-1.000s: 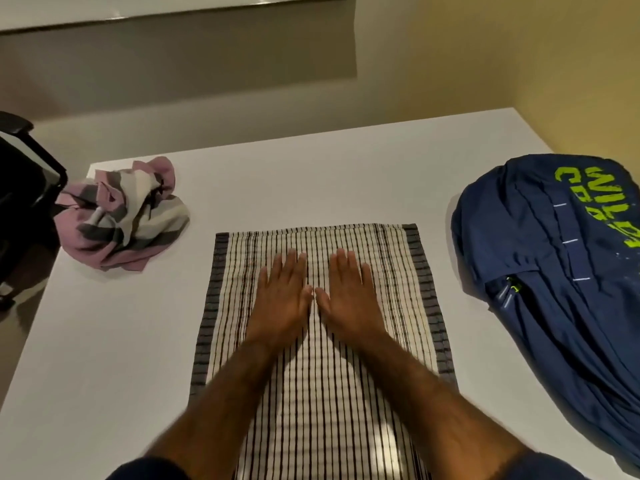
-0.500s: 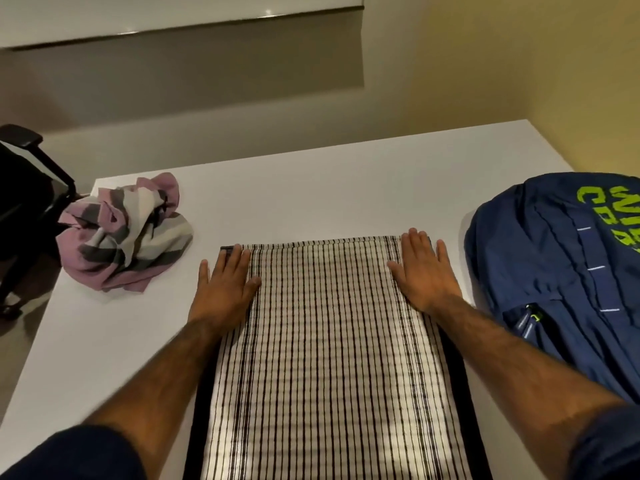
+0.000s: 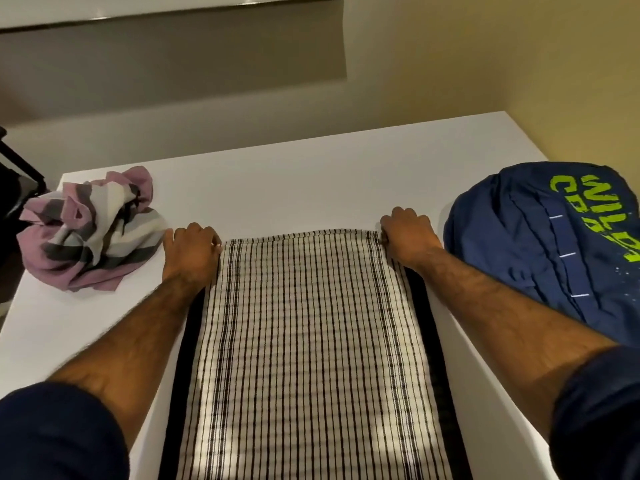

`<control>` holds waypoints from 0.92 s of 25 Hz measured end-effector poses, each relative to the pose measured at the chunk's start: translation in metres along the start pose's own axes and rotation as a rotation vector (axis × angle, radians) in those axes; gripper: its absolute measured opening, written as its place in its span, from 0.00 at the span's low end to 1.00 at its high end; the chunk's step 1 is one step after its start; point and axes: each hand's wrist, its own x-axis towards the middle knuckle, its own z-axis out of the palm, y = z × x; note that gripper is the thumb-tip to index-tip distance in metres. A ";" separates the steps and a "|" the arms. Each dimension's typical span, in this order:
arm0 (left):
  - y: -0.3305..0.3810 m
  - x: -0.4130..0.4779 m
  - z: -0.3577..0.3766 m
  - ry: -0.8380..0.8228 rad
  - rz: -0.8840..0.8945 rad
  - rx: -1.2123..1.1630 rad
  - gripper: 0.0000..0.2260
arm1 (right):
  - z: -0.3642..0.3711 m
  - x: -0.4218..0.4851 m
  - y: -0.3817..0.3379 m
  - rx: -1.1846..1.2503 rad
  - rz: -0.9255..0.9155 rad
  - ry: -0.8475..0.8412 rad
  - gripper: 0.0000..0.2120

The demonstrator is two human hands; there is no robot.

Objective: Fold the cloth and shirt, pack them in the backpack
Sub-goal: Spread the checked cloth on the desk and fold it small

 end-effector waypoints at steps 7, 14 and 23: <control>-0.001 -0.016 -0.017 0.021 0.069 -0.017 0.11 | -0.010 -0.018 0.000 -0.010 -0.083 0.004 0.08; -0.038 -0.066 -0.050 0.140 0.256 -0.068 0.08 | -0.027 -0.076 0.000 -0.119 -0.073 0.135 0.11; -0.067 -0.190 -0.063 0.003 0.366 -0.088 0.19 | -0.016 -0.211 -0.010 -0.108 0.044 0.172 0.12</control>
